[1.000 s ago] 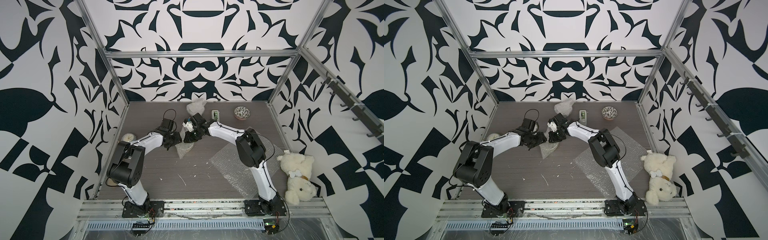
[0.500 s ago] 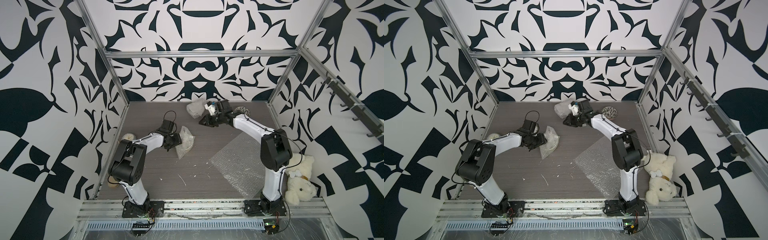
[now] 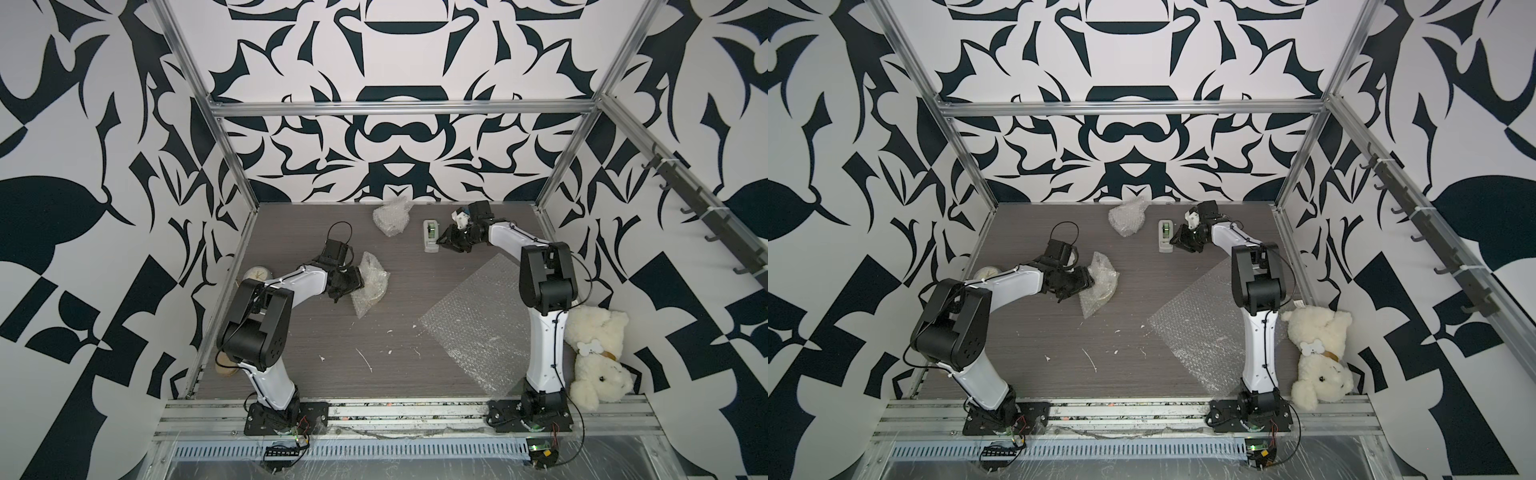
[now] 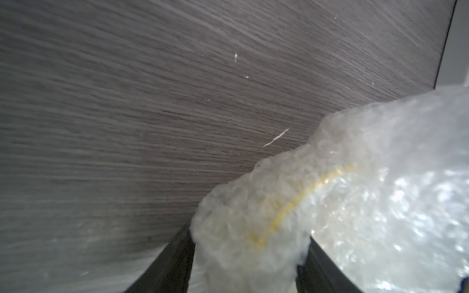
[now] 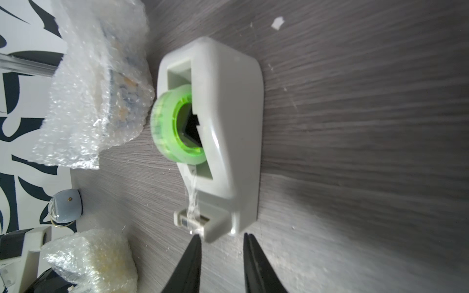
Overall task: Wrap bowls in bubble wrap
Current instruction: Tear off the tape using the Tape Cutter.
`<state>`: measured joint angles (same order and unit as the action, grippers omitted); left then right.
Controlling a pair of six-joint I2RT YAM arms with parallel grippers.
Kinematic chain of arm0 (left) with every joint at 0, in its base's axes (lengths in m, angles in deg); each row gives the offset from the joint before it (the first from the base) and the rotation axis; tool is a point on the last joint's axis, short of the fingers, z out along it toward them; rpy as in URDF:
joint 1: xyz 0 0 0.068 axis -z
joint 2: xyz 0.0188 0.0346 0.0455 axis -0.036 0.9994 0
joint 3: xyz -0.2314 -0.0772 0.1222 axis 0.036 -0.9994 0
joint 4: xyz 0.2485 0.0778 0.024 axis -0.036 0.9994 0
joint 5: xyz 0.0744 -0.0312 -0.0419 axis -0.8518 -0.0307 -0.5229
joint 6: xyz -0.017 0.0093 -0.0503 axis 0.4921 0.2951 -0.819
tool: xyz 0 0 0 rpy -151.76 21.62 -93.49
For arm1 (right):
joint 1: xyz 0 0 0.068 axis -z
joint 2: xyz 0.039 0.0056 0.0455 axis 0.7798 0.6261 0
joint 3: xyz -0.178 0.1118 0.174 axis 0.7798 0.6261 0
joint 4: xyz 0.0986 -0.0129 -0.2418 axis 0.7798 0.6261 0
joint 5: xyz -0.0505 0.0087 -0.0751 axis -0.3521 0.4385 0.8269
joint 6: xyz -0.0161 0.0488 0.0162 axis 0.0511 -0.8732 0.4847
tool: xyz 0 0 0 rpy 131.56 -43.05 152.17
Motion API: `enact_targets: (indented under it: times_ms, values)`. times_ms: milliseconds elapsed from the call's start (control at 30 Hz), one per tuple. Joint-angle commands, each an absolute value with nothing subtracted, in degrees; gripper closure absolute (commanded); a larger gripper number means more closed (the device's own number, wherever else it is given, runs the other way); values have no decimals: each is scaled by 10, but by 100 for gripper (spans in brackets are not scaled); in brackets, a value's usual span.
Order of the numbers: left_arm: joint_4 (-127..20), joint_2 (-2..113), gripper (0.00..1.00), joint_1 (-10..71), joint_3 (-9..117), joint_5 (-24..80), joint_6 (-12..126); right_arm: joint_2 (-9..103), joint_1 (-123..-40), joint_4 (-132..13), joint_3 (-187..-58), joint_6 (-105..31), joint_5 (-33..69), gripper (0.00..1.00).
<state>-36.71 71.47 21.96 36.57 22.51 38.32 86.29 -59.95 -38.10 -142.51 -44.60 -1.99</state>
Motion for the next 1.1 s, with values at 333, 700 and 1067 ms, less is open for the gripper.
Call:
enact_targets:
  times_ms: [333, 700, 1067]
  values:
    - [-343, 734, 37, 220, 373, 218, 383, 855, -602, -411, -1453, -422, -44, 67]
    - [-337, 739, 37, 220, 379, 216, 383, 920, -603, -381, -1522, -417, -72, 67]
    - [-341, 744, 37, 220, 376, 215, 382, 925, -602, -395, -1504, -434, -117, 68]
